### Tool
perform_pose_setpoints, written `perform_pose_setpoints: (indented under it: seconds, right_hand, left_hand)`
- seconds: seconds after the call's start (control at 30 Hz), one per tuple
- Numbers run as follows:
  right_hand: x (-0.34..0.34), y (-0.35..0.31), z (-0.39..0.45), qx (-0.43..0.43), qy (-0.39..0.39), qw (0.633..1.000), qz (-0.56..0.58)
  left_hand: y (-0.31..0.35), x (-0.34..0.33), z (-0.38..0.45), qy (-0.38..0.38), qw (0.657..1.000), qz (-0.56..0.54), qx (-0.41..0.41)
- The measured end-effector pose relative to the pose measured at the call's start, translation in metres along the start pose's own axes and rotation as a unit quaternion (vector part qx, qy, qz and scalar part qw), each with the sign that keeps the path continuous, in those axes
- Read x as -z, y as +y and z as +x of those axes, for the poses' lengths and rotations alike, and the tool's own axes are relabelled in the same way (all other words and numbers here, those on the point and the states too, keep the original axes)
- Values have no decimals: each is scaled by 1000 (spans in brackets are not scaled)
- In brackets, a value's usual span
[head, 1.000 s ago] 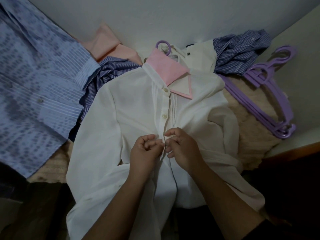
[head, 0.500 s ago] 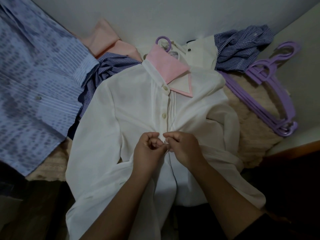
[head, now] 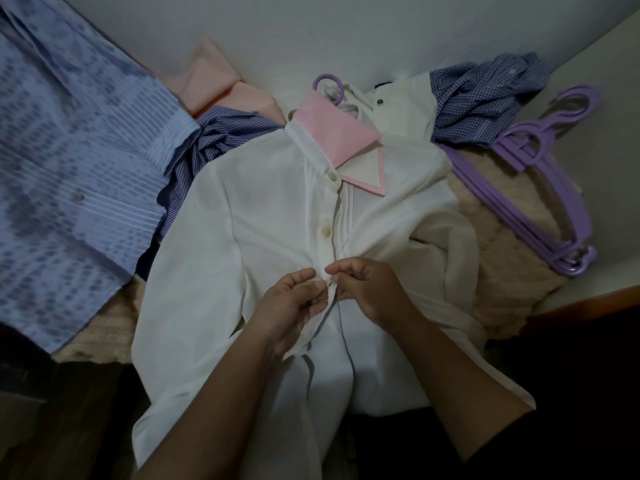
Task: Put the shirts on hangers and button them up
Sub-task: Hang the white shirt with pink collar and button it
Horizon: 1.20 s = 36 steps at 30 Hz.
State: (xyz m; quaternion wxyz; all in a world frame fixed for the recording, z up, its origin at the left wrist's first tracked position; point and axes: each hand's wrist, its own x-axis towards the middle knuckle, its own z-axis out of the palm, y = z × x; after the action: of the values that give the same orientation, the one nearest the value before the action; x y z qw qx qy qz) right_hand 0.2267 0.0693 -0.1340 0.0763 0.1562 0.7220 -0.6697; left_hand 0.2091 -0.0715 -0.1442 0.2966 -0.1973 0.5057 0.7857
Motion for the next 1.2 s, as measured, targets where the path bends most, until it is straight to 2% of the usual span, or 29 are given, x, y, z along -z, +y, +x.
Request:
perform_pose_setpoints:
  seconds: [0.17, 0.37, 0.43, 0.5, 0.53, 0.57, 0.63, 0.67, 0.77, 0.83, 0.87, 0.93, 1.0, 1.03, 1.1, 1.2]
  right_hand:
    - [6, 2, 7, -43, 10, 998, 43]
    - [3, 2, 6, -52, -18, 995, 86]
    - [4, 1, 7, -47, -12, 996, 79]
    - [6, 3, 10, -32, 5, 999, 31]
    - [8, 4, 13, -15, 21, 1000, -14]
    - [10, 6, 17, 9, 40, 996, -79]
    - [14, 9, 24, 50, 52, 975, -208]
    - [15, 10, 27, 59, 43, 964, -254]
    - [12, 10, 30, 85, 40, 927, -364]
    - [12, 8, 36, 72, 59, 920, -380]
    - [14, 3, 38, 39, 63, 937, -342]
    - [20, -18, 43, -49, 42, 984, -169]
    - [27, -47, 47, -114, 13, 993, -8]
    - [32, -62, 50, -112, 2, 994, 17]
    - [41, -92, 56, -92, -12, 996, 12]
    - [55, -123, 79, -7, 28, 990, -140]
  left_hand:
    - [11, 2, 2, 52, 997, 35, -42]
    - [7, -4, -2, 14, 994, 90, -54]
    - [6, -5, -2, 25, 993, 96, -60]
    - [5, -3, 0, 53, 981, 155, -106]
    - [4, 1, 2, 72, 964, 207, -147]
    - [3, 6, 4, 94, 934, 286, -193]
    - [5, 18, 7, 113, 838, 472, -249]
    - [6, 23, 8, 115, 805, 525, -252]
    - [7, 29, 10, 148, 787, 548, -244]
    - [9, 26, 7, 185, 797, 518, -250]
    - [13, 23, 5, 193, 816, 484, -251]
    - [30, 14, 1, 178, 861, 397, -264]
    - [58, 1, 0, 145, 893, 318, -282]
    - [74, -6, 2, 132, 902, 291, -291]
    - [108, -20, 10, 116, 905, 272, -305]
    - [148, -37, 30, 95, 897, 290, -320]
